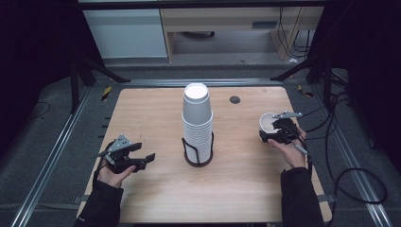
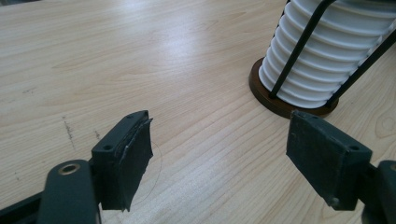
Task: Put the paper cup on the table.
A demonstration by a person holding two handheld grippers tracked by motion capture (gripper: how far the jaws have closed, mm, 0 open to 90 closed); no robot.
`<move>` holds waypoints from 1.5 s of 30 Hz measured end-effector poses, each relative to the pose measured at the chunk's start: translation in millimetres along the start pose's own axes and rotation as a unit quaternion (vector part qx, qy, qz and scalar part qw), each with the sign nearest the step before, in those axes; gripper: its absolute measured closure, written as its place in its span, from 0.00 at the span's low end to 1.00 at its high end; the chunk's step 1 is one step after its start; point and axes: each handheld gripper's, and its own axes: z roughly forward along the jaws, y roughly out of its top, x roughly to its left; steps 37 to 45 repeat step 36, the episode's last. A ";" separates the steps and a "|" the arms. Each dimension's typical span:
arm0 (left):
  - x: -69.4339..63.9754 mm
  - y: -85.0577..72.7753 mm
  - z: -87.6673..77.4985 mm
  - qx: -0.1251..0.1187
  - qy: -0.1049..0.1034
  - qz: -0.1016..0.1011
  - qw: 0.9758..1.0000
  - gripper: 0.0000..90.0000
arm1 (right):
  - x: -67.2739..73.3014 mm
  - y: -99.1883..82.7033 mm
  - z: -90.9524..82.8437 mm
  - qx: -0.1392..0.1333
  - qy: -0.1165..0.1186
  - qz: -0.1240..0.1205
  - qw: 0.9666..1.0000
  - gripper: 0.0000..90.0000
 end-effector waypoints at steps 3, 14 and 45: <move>-0.1 0.5 -1.0 0.000 0.002 0.002 1.000 0.24 | -2.0 -0.7 4.3 0.006 -0.002 0.006 1.000 0.18; 0.1 -0.1 -0.7 0.004 0.005 0.003 1.000 0.24 | -4.6 -4.2 14.2 0.031 0.004 0.012 0.999 0.17; 1.8 -0.1 -2.7 0.006 0.007 0.006 1.000 0.23 | 3.4 -2.0 -8.3 0.041 0.027 -0.012 0.999 0.01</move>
